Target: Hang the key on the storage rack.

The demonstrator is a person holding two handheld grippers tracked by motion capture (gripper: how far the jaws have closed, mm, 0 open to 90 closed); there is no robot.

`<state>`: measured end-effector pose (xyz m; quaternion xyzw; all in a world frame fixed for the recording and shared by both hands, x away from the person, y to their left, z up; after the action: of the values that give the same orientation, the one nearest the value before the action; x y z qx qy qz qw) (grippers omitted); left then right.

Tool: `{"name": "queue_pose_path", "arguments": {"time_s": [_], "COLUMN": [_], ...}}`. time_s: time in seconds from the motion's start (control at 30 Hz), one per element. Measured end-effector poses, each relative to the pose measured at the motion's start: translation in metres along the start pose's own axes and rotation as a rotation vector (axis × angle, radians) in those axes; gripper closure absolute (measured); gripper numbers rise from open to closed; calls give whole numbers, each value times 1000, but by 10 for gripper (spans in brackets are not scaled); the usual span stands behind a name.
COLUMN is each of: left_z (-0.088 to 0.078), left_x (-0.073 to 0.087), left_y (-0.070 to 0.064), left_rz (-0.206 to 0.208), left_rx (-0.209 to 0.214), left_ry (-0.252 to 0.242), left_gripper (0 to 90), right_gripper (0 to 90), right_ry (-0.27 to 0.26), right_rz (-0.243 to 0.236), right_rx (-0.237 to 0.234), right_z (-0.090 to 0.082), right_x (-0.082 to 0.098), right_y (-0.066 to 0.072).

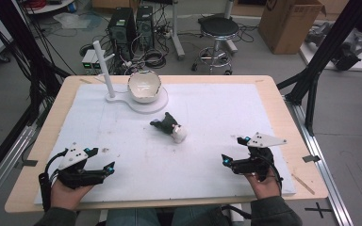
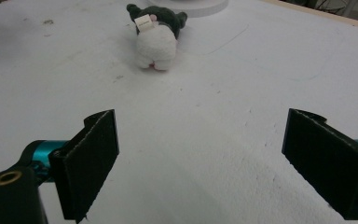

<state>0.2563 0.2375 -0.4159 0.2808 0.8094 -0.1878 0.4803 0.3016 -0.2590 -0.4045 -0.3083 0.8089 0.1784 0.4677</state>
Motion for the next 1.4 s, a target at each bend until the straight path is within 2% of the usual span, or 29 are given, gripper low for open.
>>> {"name": "queue_pose_path", "arguments": {"time_s": [0.5, 0.77, 0.93, 1.2, 1.4], "left_z": [0, -4, -4, -2, -1], "left_x": [0, 1, 1, 0, -1], "left_y": [-2, -3, -2, -2, -2], "left_rz": [7, 5, -1, 8, 6], "left_rx": [12, 7, 3, 12, 18], "left_ry": [-4, -12, -15, -18, -18], "left_gripper": [207, 207, 207, 207, 207], "right_gripper": [101, 101, 101, 102, 101], "right_ry": [23, 47, 44, 68, 80], "right_rz": [-2, 9, 1, -17, -27], "right_rx": [-27, -58, -63, -59, -79], "right_z": [6, 20, 24, 33, 41], "right_x": [-31, -50, -60, -85, -100], "right_y": [-4, -8, -7, -5, -2]}}
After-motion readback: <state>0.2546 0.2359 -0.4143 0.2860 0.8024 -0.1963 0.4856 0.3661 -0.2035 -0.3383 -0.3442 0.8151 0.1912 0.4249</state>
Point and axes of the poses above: each handheld gripper's, and its own axes: z roughly forward along the jaws, x roughly out of its underside, y roughly to its left, the point moved 2 cm from there along z, roughly forward along the jaws, and after that the axes turned 4 degrees about x, right-handed, at the moved point
